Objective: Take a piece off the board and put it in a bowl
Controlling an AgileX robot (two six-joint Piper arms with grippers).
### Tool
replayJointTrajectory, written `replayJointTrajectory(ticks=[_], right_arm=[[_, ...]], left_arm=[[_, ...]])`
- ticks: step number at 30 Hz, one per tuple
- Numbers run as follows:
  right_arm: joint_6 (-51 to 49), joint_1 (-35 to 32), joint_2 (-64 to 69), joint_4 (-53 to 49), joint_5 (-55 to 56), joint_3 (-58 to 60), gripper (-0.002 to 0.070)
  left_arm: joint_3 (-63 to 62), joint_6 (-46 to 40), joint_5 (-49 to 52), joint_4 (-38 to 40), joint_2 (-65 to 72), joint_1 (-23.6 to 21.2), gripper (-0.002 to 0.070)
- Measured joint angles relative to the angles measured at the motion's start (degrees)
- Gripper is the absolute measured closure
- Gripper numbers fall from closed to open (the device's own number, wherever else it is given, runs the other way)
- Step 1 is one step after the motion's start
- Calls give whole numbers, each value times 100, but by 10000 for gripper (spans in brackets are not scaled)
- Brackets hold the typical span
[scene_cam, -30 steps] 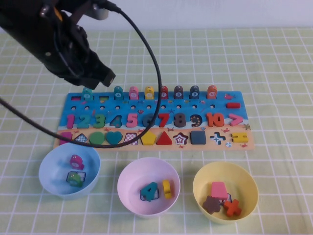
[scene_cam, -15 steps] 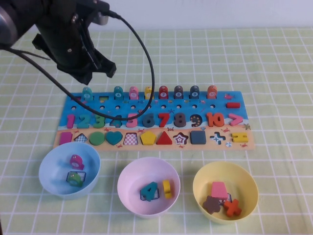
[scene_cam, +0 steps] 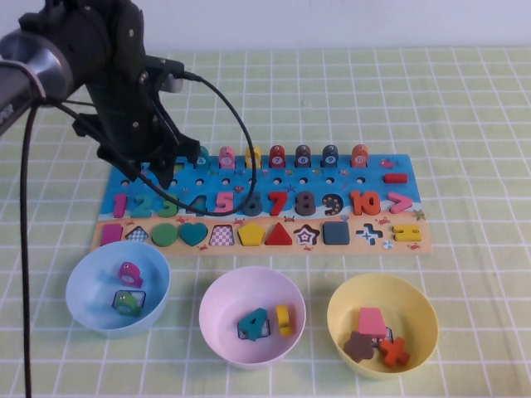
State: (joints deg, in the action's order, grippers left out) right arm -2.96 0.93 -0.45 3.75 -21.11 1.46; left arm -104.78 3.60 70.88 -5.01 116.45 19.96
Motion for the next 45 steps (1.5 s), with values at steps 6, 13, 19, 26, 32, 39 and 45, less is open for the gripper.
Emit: replayJointTrajectory(ticks=[6, 13, 19, 26, 32, 39, 45], right_arm=[[0, 0, 0, 0, 0, 0, 694], [0, 0, -9, 0, 0, 0, 694], [0, 0, -9, 0, 0, 0, 694], [0, 0, -9, 0, 0, 0, 694], [0, 0, -9, 0, 0, 0, 694], [0, 0, -9, 0, 0, 0, 694], [0, 0, -9, 0, 0, 0, 694]], left_arm=[[0, 96, -33, 153, 397, 0, 317], [0, 345, -107, 162, 800, 0, 316], [0, 476, -424, 162, 834, 0, 317], [0, 519, -603, 167, 846, 0, 317], [0, 519, -688, 192, 944, 0, 317], [0, 541, -698, 210, 988, 0, 337], [0, 541, -698, 182, 988, 0, 468]])
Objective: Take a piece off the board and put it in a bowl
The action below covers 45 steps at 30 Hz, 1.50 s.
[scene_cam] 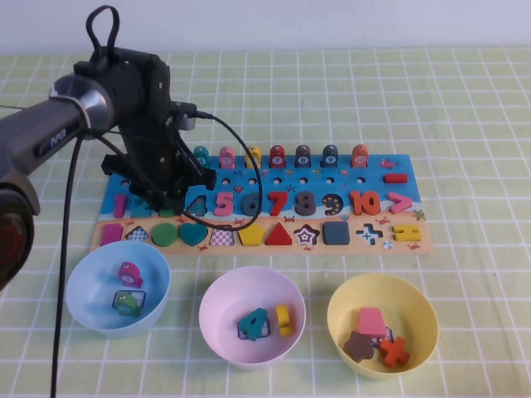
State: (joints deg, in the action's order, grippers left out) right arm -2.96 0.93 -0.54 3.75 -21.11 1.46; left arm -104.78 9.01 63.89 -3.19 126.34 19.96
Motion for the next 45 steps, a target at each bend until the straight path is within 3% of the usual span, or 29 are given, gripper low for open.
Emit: replayJointTrajectory(ticks=[16, 25, 34, 45], right_arm=[[0, 0, 0, 0, 0, 0, 694], [0, 0, 0, 0, 0, 0, 694], [0, 0, 0, 0, 0, 0, 694], [0, 0, -17, 0, 0, 0, 694]], left_arm=[[0, -108, 52, -74, -648, 55, 491], [201, -717, 577, -94, -1524, 891, 491], [1962, -857, 299, 142, -2593, 1909, 491], [2916, -857, -714, 515, -2611, 2051, 491]])
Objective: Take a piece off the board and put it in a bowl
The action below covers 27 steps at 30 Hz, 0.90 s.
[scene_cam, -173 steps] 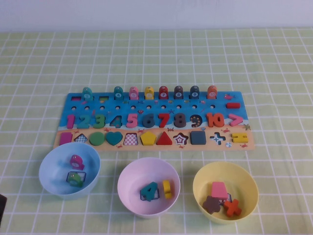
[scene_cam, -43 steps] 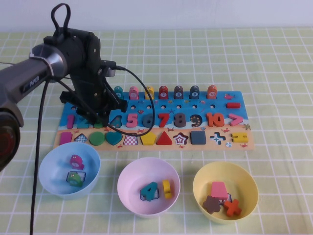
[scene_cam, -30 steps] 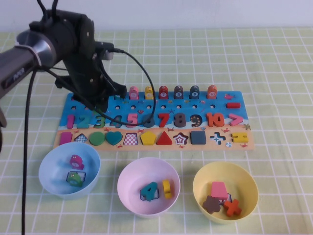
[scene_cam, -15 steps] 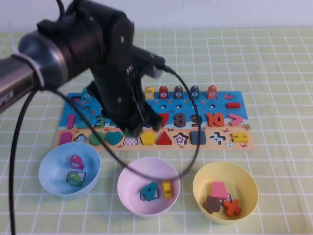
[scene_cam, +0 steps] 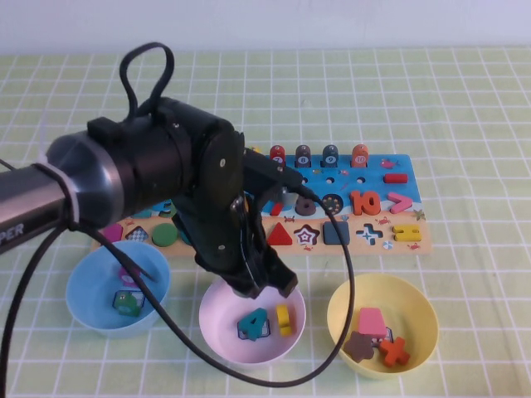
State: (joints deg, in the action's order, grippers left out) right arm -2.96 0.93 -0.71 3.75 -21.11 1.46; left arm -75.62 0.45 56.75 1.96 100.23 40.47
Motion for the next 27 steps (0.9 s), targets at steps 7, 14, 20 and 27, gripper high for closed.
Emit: replayJointTrajectory(ticks=[7, 14, 20, 27], right_arm=[[0, 0, -9, 0, 0, 0, 694], [0, 0, -9, 0, 0, 0, 694], [0, 0, -9, 0, 0, 0, 694], [0, 0, -9, 0, 0, 0, 694]], left_arm=[[85, -153, -96, 56, 248, 0, 491], [97, -400, -109, 149, 375, 0, 462], [97, -411, -120, 170, 384, 0, 223], [522, -236, -1005, 170, -132, 0, 165]])
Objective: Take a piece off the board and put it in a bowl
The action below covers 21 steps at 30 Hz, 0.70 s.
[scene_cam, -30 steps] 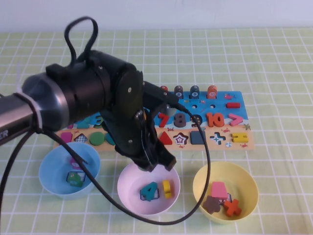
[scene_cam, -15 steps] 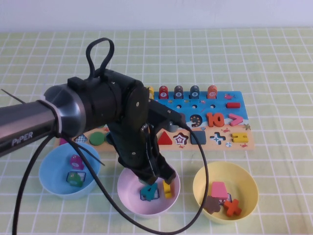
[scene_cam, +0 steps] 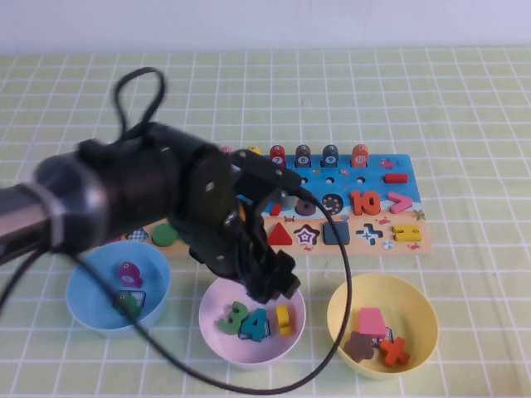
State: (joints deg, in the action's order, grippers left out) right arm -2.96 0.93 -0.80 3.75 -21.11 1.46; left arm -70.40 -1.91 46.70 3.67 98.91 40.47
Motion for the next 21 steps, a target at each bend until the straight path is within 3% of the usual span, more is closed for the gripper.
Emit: replayJointTrajectory(ticks=[3, 9, 13, 21], right_arm=[[0, 0, 0, 0, 0, 0, 694], [0, 0, 0, 0, 0, 0, 694], [0, 0, 0, 0, 0, 0, 694], [0, 0, 0, 0, 0, 0, 694]], left_arm=[[672, 20, -937, 0, -653, 0, 249], [2049, 95, -2237, 13, -1965, 0, 602], [2545, 223, -2885, 41, -2806, 0, 662], [3311, 232, -4410, 41, -4175, 0, 676]])
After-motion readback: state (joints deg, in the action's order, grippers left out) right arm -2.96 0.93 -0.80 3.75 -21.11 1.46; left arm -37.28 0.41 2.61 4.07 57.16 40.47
